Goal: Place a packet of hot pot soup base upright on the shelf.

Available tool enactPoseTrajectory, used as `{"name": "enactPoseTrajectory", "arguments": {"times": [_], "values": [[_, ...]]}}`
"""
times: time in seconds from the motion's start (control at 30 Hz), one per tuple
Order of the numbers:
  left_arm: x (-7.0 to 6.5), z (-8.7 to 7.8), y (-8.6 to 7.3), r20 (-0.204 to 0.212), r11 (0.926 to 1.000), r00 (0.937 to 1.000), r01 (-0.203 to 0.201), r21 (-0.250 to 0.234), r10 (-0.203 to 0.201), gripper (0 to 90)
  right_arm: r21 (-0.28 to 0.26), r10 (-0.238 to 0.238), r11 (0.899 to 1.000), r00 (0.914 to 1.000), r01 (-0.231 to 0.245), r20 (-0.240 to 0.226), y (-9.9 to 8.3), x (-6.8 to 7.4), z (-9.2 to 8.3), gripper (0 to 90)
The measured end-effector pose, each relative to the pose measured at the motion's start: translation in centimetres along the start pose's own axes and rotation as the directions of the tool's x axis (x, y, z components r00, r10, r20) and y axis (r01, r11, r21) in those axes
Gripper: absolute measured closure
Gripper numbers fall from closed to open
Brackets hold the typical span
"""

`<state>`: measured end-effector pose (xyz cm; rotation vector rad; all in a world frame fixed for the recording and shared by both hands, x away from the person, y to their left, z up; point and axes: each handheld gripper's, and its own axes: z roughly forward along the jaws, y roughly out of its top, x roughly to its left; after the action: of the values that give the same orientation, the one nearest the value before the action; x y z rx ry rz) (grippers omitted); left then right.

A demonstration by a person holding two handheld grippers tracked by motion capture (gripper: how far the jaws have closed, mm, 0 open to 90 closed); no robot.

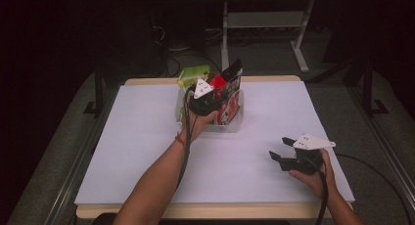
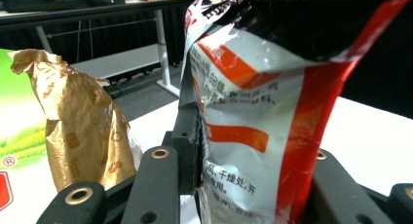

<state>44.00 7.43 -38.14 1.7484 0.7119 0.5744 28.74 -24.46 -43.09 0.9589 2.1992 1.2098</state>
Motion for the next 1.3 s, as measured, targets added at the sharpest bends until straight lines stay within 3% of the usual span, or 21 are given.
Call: {"name": "enactPoseTrajectory", "arguments": {"times": [0.1, 0.2, 0.33, 0.43, 0.63, 0.87, 1.3], "values": [[0.1, 0.0, 0.0, 0.010, 0.9999, 0.9999, 0.007, 0.008, -0.007, 64.0, 0.002, -0.001, 1.000, 1.0000, 0.001, 0.001, 0.0, 0.1, 0.1, 29.5], [0.1, 0.2, 0.1, 0.033, 0.9989, 0.9995, -0.001, 0.047, -0.001, 60.7, 0.003, -0.006, 1.000, 1.0000, 0.006, 0.004, 0.0, 0.1, 0.1, 29.3], [0.0, 0.2, 0.3, 0.024, 0.9957, 0.9992, -0.035, 0.086, 0.033, 57.9, 0.008, -0.008, 1.000, 0.9999, 0.008, 0.007, 0.0, 0.1, 0.2, 29.2], [-0.1, 0.0, 0.2, 0.033, 0.9958, 0.9992, -0.024, 0.089, 0.021, 56.7, 0.006, -0.009, 1.000, 0.9999, 0.009, 0.011, 0.0, 0.1, 0.2, 30.0], [-0.3, -0.6, 0.3, 0.031, 0.9952, 0.9989, -0.038, 0.090, 0.035, 53.7, -0.020, -0.024, 0.999, 0.9994, 0.025, 0.026, 0.2, 0.2, -0.2, 31.1], [-0.6, -1.4, 0.8, 0.035, 0.9870, 0.9950, -0.097, 0.128, 0.094, 51.7, -0.030, -0.009, 0.999, 0.9986, 0.011, 0.053, 0.2, 0.0, -0.4, 31.7], [-0.7, -4.0, 1.1, 0.054, 0.9741, 0.9825, -0.184, 0.131, 0.178, 45.5, -0.039, -0.010, 0.999, 0.9968, 0.014, 0.079, 0.3, -0.2, -0.8, 31.8]]}}
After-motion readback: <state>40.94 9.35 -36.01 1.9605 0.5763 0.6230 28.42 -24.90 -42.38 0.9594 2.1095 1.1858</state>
